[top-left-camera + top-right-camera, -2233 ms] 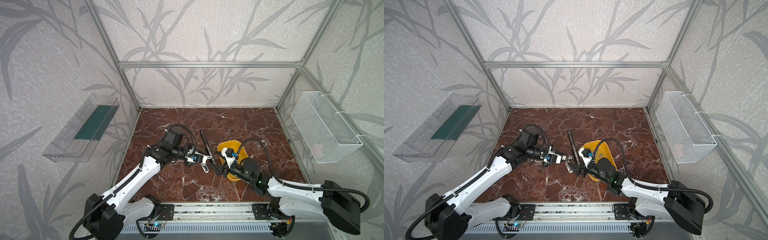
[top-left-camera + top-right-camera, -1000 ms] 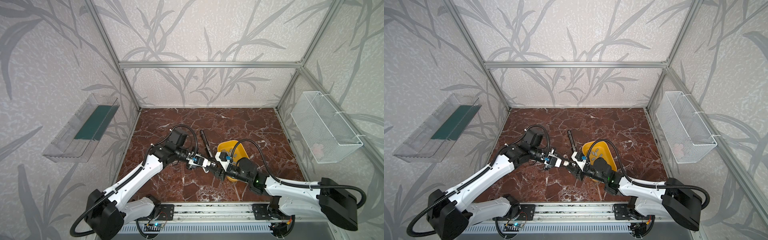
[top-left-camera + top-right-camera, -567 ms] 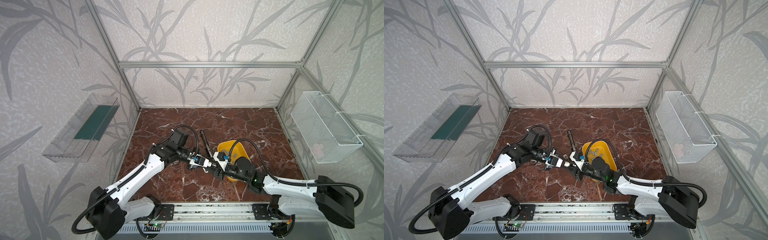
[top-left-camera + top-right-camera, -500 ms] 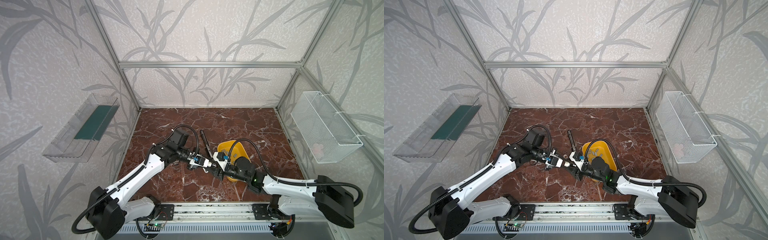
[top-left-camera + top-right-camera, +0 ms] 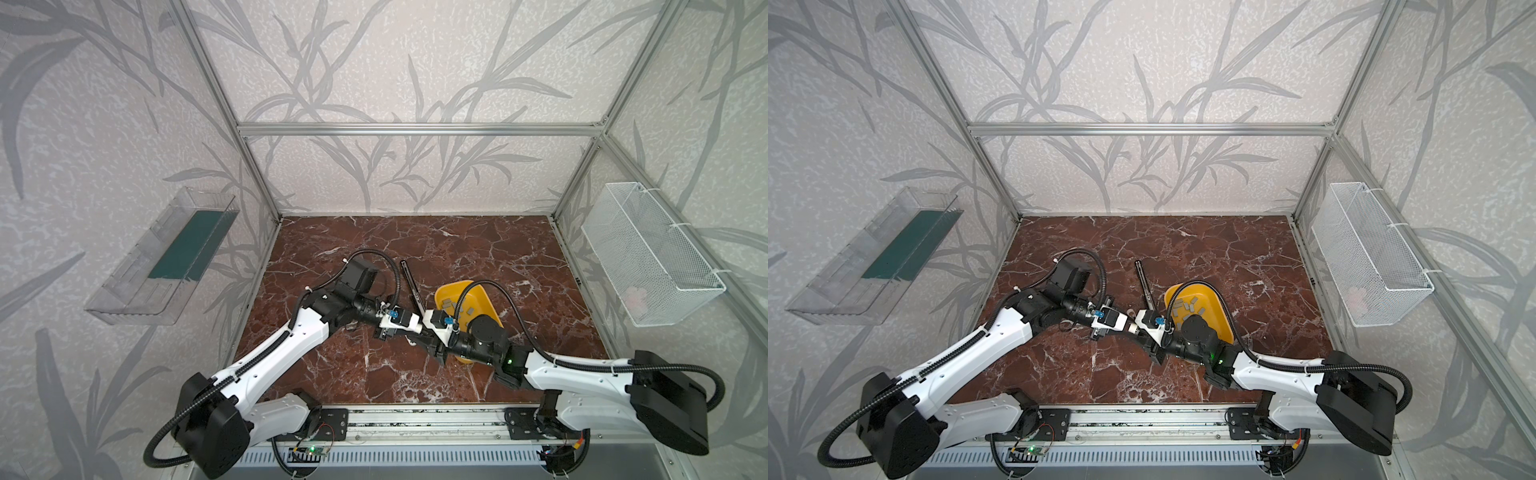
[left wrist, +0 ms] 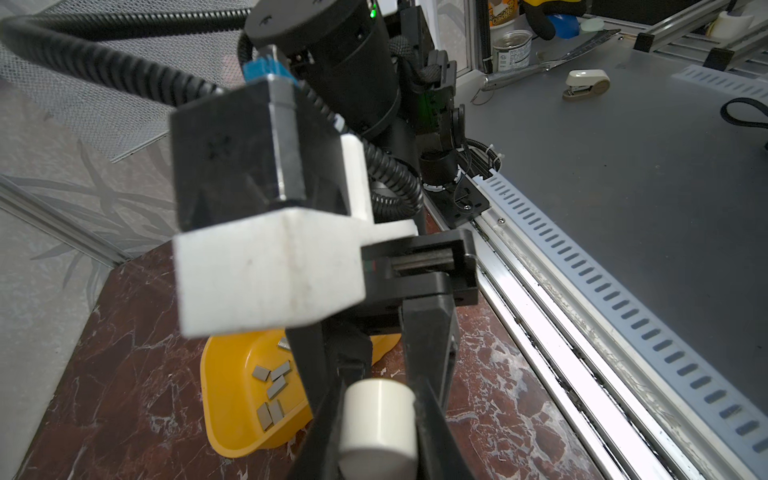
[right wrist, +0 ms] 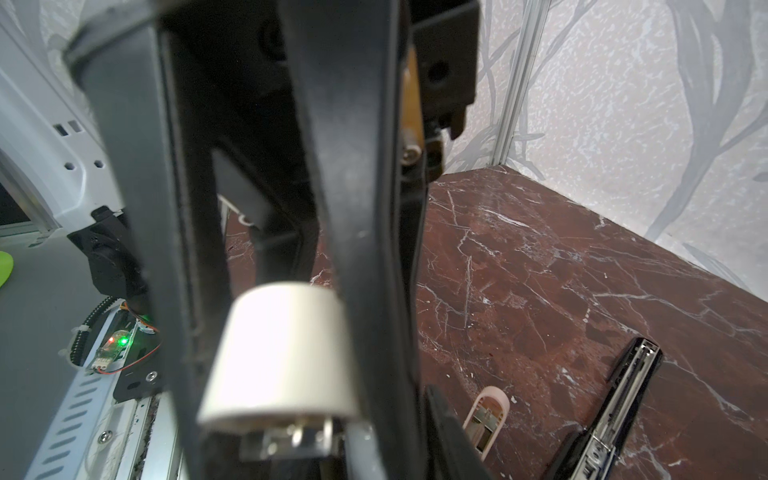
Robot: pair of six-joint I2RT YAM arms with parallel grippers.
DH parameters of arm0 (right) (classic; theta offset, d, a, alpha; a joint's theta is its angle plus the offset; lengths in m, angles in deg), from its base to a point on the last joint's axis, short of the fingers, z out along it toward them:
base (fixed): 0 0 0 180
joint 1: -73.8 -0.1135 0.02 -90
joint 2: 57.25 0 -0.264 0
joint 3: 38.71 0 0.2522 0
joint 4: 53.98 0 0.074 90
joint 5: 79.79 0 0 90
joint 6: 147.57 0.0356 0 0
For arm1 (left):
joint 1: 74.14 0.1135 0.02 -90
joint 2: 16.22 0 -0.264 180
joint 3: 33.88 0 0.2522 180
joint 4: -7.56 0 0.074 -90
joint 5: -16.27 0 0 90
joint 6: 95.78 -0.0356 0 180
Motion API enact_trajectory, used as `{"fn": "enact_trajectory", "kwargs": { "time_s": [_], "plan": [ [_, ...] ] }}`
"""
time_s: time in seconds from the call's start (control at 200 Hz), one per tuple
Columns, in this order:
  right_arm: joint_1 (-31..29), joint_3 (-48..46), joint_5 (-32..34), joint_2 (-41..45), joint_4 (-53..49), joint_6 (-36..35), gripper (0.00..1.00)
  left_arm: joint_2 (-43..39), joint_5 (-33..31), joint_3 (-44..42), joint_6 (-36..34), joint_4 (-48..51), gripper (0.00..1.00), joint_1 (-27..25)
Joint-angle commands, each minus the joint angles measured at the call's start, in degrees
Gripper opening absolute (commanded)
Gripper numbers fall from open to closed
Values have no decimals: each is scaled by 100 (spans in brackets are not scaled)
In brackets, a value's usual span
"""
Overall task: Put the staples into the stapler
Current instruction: 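Lower the opened beige stapler toward the table while the left gripper withdraws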
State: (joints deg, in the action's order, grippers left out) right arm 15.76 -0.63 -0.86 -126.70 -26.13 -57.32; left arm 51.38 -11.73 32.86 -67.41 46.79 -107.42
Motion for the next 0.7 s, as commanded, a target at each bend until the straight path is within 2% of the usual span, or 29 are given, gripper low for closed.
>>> {"fn": "enact_trajectory", "kwargs": {
  "time_s": [0.0, 0.08, 0.21, 0.235, 0.435, 0.51, 0.695],
  "plan": [
    [12, 234, 212, -67, -69, 485, 14, -318, -272, -249, 321, -1136, 41, -13],
    [12, 346, 363, -101, -298, 621, 11, -464, -543, -470, 584, -1644, 49, -6],
    [-23, 518, 766, -206, -597, 793, 7, -634, -900, -629, 695, -2050, 54, 58],
    [-207, 553, 875, -238, -652, 828, 7, -669, -964, -667, 733, -2171, 54, 90],
    [-576, 740, 1985, -564, -878, 1063, 3, -1010, -1679, -1170, 1262, -3576, 55, 476],
    [-685, 795, 2517, -736, -964, 1358, 0, -1121, -1908, -1354, 1581, -4223, 55, 674],
    [-965, 1180, 3594, -1211, -1646, 2135, 0, -1169, -2617, -1765, 2147, -5721, 55, 1020]
  ]
}}
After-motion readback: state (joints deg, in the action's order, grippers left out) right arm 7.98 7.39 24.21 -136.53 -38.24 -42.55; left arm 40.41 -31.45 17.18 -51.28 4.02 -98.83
